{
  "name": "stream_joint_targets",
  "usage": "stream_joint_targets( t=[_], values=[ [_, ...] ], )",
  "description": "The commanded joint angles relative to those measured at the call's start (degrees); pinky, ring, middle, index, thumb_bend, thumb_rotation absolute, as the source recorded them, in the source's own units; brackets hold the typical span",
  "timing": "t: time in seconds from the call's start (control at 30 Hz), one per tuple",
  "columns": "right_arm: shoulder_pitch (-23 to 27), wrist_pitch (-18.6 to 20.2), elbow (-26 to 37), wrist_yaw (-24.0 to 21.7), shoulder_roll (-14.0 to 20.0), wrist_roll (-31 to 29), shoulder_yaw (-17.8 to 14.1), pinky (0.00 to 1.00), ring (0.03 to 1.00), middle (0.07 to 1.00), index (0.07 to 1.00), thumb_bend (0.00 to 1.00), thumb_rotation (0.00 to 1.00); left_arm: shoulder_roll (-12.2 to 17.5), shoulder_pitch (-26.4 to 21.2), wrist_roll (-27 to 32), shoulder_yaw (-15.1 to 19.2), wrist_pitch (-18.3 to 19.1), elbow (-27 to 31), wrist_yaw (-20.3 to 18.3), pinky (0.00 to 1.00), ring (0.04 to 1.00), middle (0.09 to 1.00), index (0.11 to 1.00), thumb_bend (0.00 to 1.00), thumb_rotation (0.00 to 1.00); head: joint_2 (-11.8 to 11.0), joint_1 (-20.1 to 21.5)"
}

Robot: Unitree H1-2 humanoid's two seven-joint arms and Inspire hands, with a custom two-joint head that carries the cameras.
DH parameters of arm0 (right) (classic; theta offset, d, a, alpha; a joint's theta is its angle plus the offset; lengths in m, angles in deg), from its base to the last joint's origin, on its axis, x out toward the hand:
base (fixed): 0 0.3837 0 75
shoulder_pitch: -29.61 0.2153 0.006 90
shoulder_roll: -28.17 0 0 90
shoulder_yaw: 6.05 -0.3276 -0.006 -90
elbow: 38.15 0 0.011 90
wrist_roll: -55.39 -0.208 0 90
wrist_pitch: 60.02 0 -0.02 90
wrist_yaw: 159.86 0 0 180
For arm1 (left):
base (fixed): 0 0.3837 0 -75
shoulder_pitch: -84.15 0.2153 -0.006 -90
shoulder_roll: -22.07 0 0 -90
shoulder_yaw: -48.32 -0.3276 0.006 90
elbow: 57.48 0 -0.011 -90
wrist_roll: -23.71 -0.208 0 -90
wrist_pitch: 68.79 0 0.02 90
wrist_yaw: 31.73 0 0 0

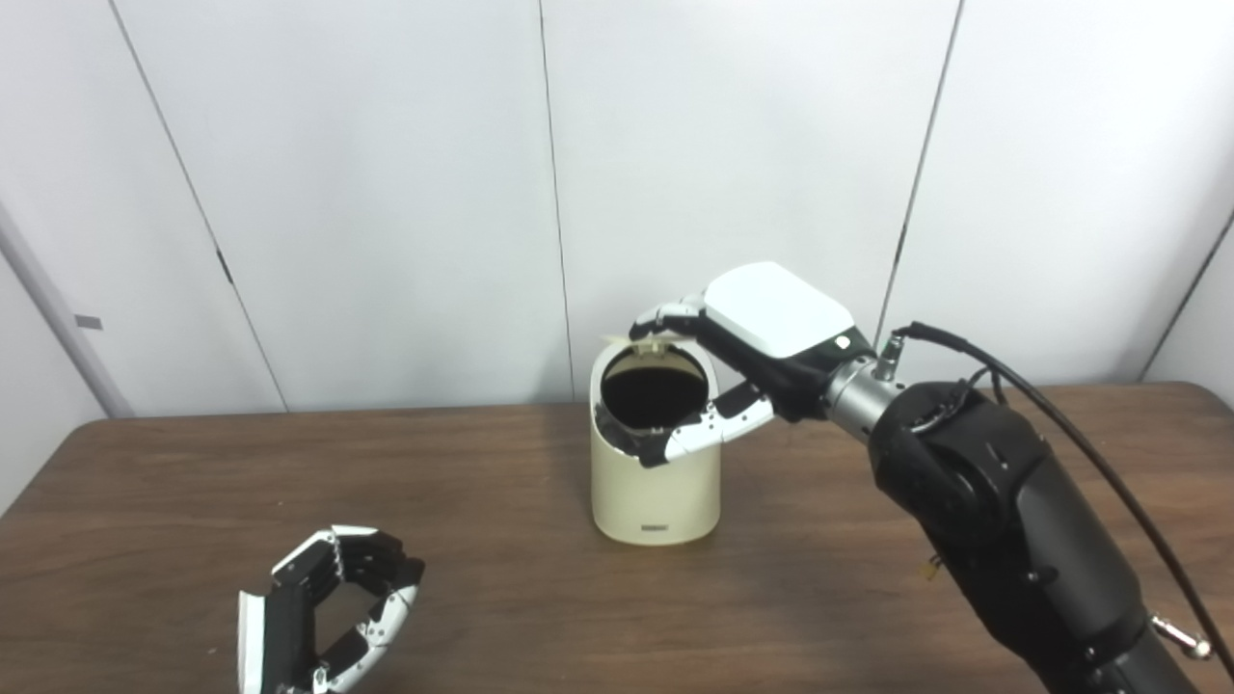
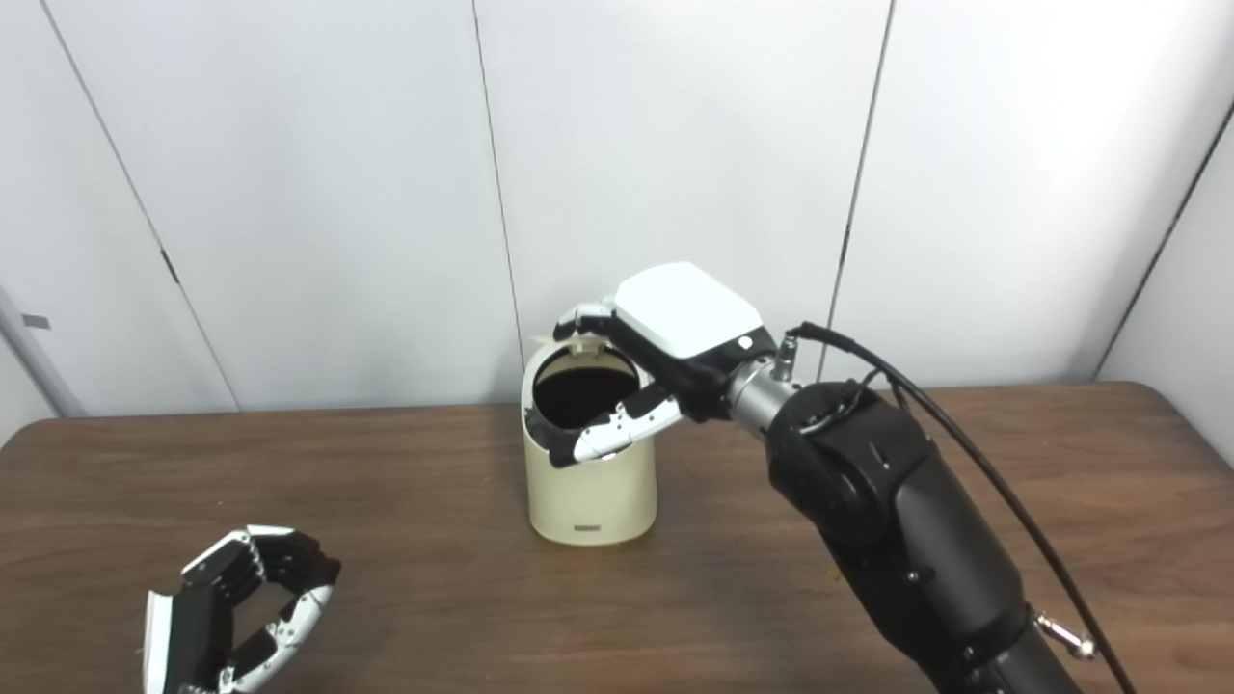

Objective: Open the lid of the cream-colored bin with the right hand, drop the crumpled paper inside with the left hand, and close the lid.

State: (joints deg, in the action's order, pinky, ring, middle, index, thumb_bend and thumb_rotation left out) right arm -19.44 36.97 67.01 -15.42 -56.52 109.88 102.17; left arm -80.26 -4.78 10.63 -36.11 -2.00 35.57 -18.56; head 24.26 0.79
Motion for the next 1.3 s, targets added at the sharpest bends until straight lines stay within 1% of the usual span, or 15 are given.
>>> stream_joint_targets(
  t=[0.0,0.07,0.2,0.27,0.5,0.67,0.7,0.97,1.27],
  values=[
    [2.45,0.9,0.65,-0.37,0.1,0.57,-0.37,0.69,0.794,0.79,0.769,0.92,0.84,-0.45,0.64,-0.43,-0.41,-1.23,-0.38,0.04,0.37,0.434,0.484,0.484,0.48,0.06,0.06,0.03],
    [2.15,0.57,0.45,-0.39,0.08,0.83,-0.3,0.69,0.785,0.781,0.763,0.93,0.84,-0.51,0.78,-0.34,-0.39,-0.79,0.01,-0.07,0.36,0.433,0.484,0.484,0.48,0.06,0.35,0.01],
    [1.69,0.07,0.21,-0.53,0.31,1.28,0.14,0.68,0.772,0.768,0.749,0.94,0.86,-0.55,0.88,-0.08,-0.37,-0.16,0.48,-0.37,0.37,0.438,0.487,0.484,0.48,0.06,0.45,0.06],
    [1.37,0.08,0.33,-0.45,0.25,1.19,0.12,0.67,0.765,0.761,0.74,0.94,0.85,-0.55,0.92,-0.11,-0.36,-0.02,0.77,-0.52,0.36,0.435,0.485,0.484,0.48,0.06,0.61,-0.03],
    [0.43,2.22,1.08,-2.94,-0.29,0.33,-0.36,0.7,0.796,0.791,0.769,0.95,0.85,-0.65,1.34,-0.46,-0.28,0.82,1.84,-0.65,0.36,0.438,0.487,0.485,0.48,0.06,1.09,-0.28],
    [-0.25,1.87,0.26,-2.17,-0.23,0.43,-0.1,0.67,0.789,0.79,0.768,0.94,0.86,-0.76,1.8,-0.59,-0.31,1.63,2.98,-0.8,0.37,0.441,0.489,0.485,0.48,0.07,1.48,-0.35],
    [-0.36,1.78,0.19,-2.1,-0.24,0.54,-0.03,0.68,0.788,0.789,0.768,0.94,0.86,-0.73,1.9,-0.62,-0.32,1.81,3.21,-0.86,0.37,0.44,0.488,0.485,0.48,0.06,1.71,-0.3],
    [-0.99,0.8,-0.59,-0.91,-0.54,0.35,0.38,0.65,0.769,0.776,0.759,0.93,0.86,-0.77,2.1,-0.92,-0.34,2.53,4.12,-0.98,0.36,0.441,0.489,0.485,0.48,0.06,1.93,-0.31],
    [-1.3,0.76,-0.25,-1.66,-0.58,0.89,1.36,0.67,0.767,0.772,0.754,0.94,0.86,-0.68,2.27,-1.06,-0.47,3.19,4.75,-1.17,0.36,0.442,0.492,0.485,0.48,0.07,2.34,-0.38]
  ],
)
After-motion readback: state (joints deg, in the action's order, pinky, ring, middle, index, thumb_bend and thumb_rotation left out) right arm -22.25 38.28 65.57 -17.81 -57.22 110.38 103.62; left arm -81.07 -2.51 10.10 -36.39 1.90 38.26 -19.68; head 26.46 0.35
